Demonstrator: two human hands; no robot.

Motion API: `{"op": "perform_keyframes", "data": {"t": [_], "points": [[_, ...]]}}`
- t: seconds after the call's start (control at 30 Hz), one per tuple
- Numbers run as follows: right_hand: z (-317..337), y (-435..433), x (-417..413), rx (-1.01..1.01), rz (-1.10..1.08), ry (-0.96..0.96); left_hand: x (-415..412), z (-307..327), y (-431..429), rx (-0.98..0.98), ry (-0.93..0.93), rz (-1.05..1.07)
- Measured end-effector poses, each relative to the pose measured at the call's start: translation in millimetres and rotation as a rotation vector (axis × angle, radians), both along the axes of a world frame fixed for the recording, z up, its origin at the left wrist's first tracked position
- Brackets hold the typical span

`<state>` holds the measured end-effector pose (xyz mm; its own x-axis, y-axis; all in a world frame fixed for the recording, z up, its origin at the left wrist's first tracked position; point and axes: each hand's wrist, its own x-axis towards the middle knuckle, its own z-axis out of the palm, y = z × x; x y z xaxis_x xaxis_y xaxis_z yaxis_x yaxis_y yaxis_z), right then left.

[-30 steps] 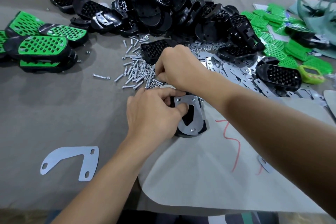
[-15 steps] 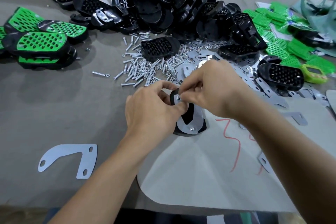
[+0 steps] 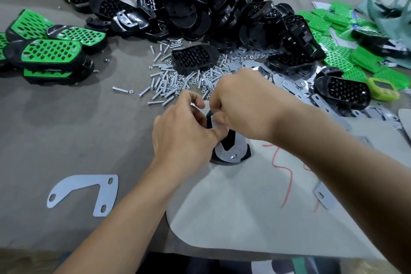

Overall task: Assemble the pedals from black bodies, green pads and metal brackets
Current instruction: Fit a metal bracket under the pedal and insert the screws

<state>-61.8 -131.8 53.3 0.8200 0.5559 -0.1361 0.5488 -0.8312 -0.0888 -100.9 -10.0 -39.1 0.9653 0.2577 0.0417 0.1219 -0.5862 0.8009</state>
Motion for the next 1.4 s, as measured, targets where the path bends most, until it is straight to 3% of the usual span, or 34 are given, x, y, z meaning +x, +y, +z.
{"op": "perform_keyframes", "data": {"t": [0.37,0.63,1.17,1.4], "points": [[4,18,-16,-0.186,0.089,-0.127,0,-1,1,0.051,-0.015,-0.005],[-5,0,3,0.055,-0.139,0.074,1,-1,0,0.024,0.016,-0.005],[-13,-15,6,0.291,-0.143,0.106,-8,4,5,0.073,-0.005,-0.049],[-16,-18,5,0.296,-0.088,0.077,-3,1,22,-0.063,0.05,-0.141]]}}
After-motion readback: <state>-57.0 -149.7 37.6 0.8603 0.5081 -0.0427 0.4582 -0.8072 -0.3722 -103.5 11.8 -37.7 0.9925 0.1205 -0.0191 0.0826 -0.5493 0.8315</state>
